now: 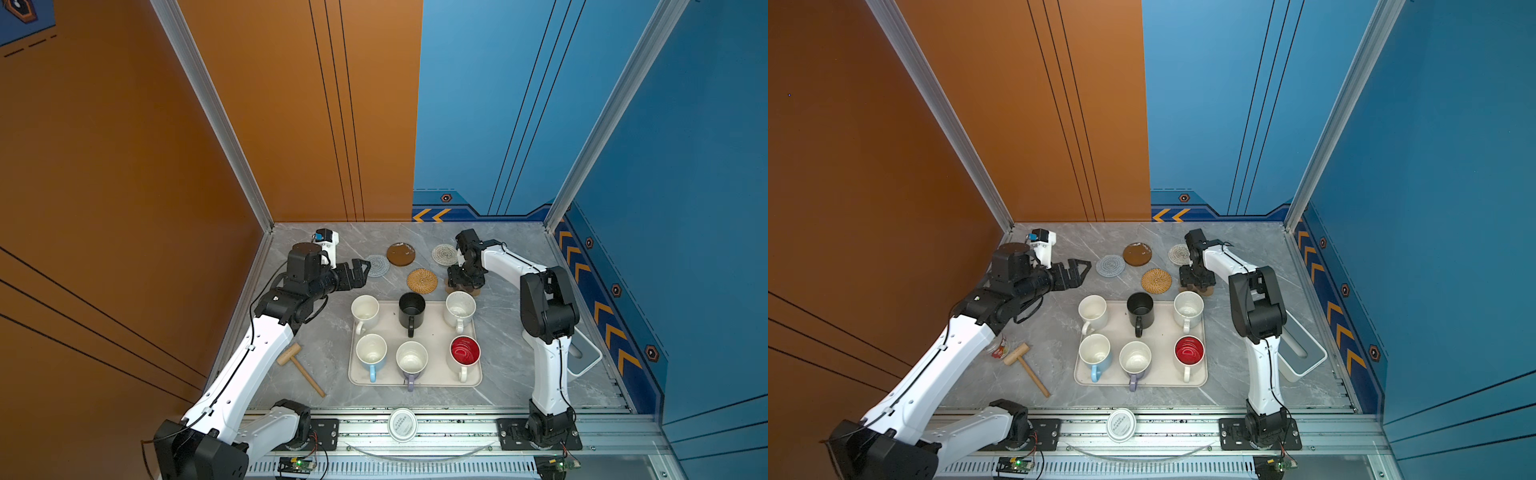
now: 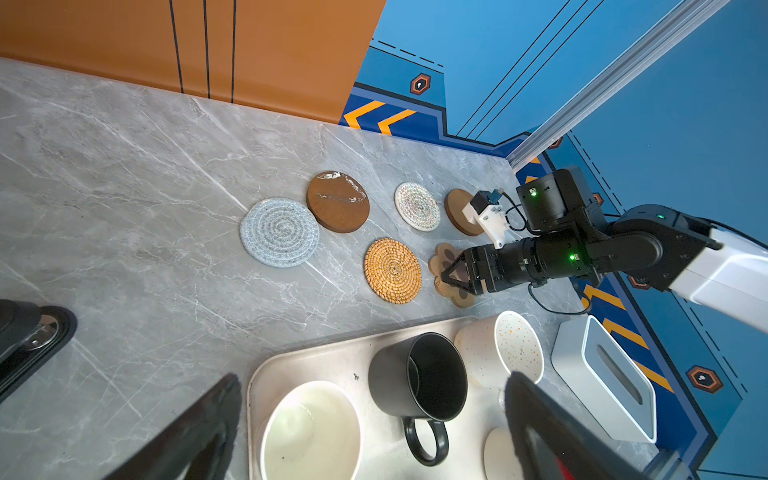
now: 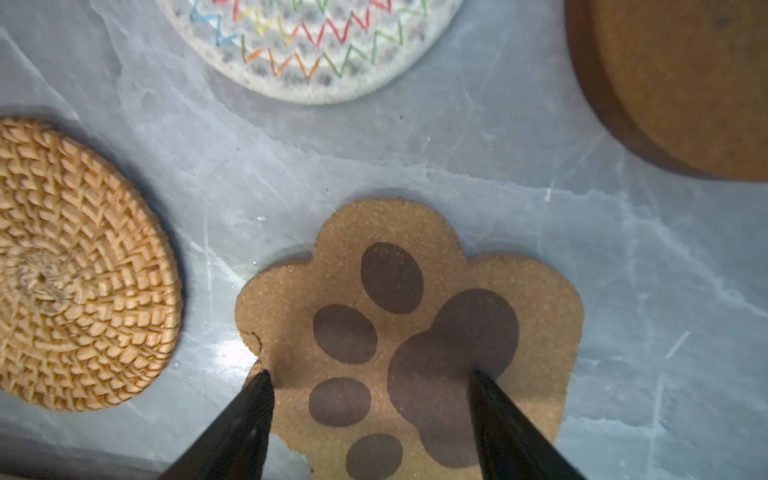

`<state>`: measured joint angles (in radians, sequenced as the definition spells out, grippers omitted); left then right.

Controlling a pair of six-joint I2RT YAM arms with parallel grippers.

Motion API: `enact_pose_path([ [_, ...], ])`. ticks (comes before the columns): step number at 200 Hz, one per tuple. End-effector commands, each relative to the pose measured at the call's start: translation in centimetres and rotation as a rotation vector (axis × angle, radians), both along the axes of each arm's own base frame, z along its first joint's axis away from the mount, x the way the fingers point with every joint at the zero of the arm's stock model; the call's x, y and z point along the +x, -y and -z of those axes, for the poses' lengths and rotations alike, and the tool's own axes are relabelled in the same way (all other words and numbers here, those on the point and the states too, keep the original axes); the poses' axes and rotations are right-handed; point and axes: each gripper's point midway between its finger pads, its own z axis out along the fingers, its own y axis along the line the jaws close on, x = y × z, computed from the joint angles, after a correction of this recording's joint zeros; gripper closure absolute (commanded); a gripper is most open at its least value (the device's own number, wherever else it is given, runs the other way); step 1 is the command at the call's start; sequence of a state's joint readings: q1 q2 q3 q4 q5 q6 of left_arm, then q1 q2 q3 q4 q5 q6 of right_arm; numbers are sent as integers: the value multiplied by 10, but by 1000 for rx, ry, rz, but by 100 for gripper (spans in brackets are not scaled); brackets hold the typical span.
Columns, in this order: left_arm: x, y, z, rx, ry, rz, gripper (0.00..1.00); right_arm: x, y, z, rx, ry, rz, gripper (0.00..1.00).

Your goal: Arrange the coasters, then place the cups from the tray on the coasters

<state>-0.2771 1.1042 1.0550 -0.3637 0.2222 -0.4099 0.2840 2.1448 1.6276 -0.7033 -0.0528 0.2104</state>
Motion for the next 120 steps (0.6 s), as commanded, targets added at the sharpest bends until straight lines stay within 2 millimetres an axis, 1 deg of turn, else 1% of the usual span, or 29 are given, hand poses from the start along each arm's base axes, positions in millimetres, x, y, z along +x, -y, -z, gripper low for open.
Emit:
enact_pose_path([
  [1,-4,6,-13,-17,17,26,1,-22,31,21,-64,-93,68,27],
  [66,-5,8,-13,-14,18,30,1,-32,62,22,-96,-109,122,27],
  [79,-4,8,-13,-15,18,31,1,-32,64,22,-88,-109,121,28],
  [93,-4,9,-14,-14,20,32,1,-28,60,15,-68,-71,113,28],
  [99,-4,9,-15,-15,20,32,1,-27,57,17,-55,-64,109,28],
  [100,-4,9,-15,-15,21,32,1,-25,56,11,-50,-47,108,28],
  [102,-4,9,-15,-15,21,32,1,-23,56,4,-44,-29,109,28],
  [120,-4,11,-16,-15,23,36,1,-13,53,-22,-18,56,114,28],
])
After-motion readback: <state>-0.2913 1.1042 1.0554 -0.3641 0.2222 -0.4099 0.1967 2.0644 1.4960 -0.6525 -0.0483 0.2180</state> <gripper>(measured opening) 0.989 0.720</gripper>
